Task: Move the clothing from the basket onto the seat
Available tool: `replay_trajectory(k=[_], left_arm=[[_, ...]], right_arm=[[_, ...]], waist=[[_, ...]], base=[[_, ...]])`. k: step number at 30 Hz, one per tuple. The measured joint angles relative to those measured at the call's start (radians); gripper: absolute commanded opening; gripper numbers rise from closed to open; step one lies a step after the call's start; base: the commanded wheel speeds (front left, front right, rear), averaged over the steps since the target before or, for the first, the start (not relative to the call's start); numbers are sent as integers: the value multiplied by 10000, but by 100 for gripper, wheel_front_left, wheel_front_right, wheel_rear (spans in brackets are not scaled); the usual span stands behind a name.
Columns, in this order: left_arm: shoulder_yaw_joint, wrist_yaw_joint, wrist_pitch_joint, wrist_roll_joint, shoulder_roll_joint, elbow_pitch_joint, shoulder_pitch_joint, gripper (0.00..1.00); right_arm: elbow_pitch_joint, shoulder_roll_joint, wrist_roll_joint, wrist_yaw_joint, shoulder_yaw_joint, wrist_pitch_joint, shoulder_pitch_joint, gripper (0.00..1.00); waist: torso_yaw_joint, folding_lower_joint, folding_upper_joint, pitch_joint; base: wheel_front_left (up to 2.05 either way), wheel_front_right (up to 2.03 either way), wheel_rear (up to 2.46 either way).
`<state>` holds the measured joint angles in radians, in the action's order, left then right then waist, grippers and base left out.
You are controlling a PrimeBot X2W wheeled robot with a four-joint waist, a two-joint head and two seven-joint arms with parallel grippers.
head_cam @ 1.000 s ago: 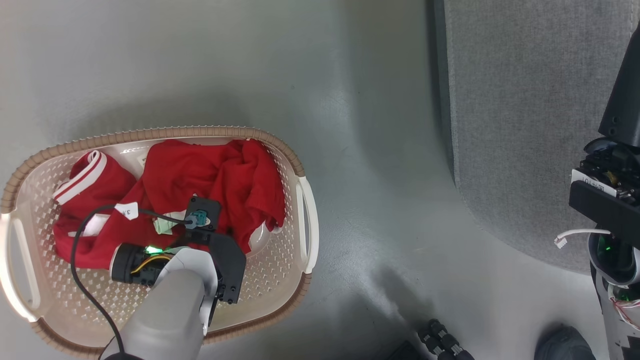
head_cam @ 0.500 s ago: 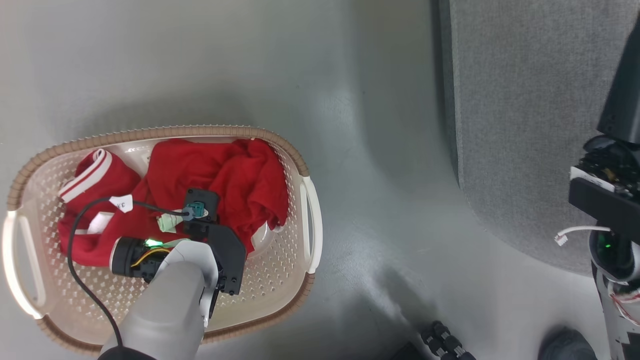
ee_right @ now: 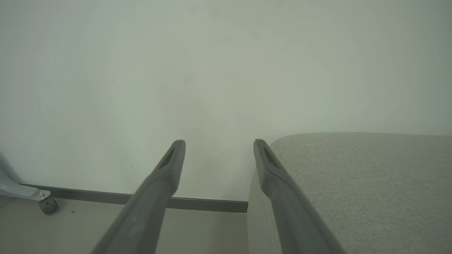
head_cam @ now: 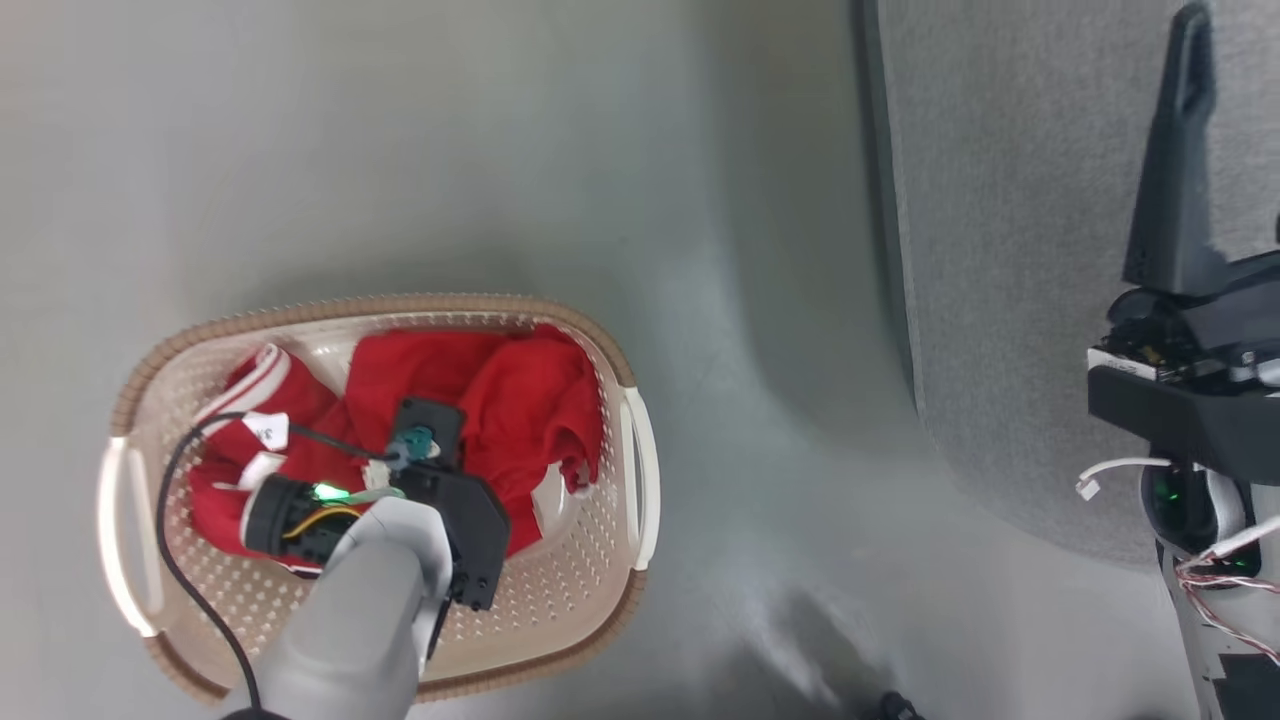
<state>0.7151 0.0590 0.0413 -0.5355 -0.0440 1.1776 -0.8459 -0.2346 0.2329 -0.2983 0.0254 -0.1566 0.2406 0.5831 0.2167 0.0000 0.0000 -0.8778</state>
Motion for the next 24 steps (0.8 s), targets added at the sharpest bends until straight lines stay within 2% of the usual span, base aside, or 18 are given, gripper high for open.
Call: replay_trajectory(k=[7, 24], left_arm=[[307, -61, 451, -222, 10, -819, 592, 0], [667, 36, 1730, -1300, 23, -2311, 1802, 0]], right_arm=[[612, 61, -4, -171, -38, 69, -183, 100], [1960, 150, -222, -257, 234, 75, -1598, 100]], waist=[[-224, 0, 0, 787], [-1131, -2, -1, 3129]], base=[[0, 0, 0], [0, 0, 0]])
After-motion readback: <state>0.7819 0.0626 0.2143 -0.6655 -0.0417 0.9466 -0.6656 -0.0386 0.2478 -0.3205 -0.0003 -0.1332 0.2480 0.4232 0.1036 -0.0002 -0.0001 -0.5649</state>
